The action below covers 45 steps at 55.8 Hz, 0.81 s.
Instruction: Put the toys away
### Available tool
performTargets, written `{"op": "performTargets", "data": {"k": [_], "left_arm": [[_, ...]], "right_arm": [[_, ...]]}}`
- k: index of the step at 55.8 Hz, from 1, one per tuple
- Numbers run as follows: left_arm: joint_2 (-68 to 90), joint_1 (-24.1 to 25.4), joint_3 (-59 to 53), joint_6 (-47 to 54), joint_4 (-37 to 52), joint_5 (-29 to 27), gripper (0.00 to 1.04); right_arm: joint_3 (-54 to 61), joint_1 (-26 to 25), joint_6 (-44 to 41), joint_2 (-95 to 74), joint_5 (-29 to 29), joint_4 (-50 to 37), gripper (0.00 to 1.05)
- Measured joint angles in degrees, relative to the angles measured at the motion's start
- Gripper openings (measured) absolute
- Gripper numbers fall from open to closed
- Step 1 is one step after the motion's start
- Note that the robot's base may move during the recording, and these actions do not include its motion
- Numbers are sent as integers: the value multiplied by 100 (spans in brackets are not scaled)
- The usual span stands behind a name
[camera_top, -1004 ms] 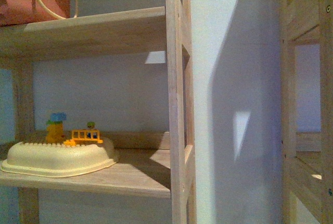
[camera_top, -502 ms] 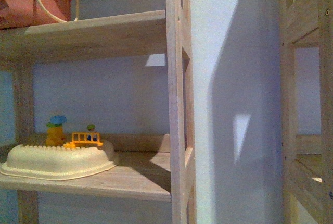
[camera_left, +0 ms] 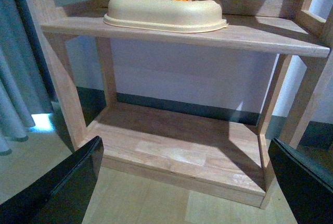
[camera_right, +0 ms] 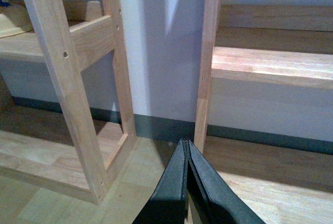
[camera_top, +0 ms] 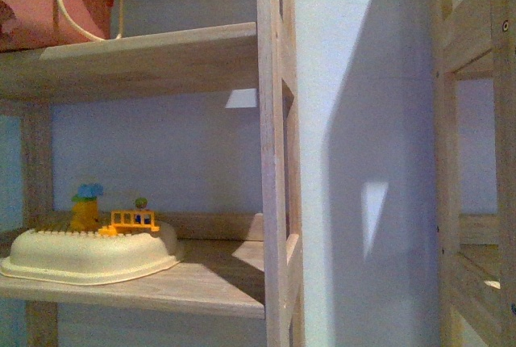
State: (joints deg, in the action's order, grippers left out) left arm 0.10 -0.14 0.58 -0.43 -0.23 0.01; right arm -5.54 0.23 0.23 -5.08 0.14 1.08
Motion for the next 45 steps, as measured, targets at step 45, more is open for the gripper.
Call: {"op": "performTargets", "data": {"k": [45], "left_arm": [[0,0,0,0,0,-2,98]], "right_arm": [[470,-4,-2,466,-4,-87,3]]}}
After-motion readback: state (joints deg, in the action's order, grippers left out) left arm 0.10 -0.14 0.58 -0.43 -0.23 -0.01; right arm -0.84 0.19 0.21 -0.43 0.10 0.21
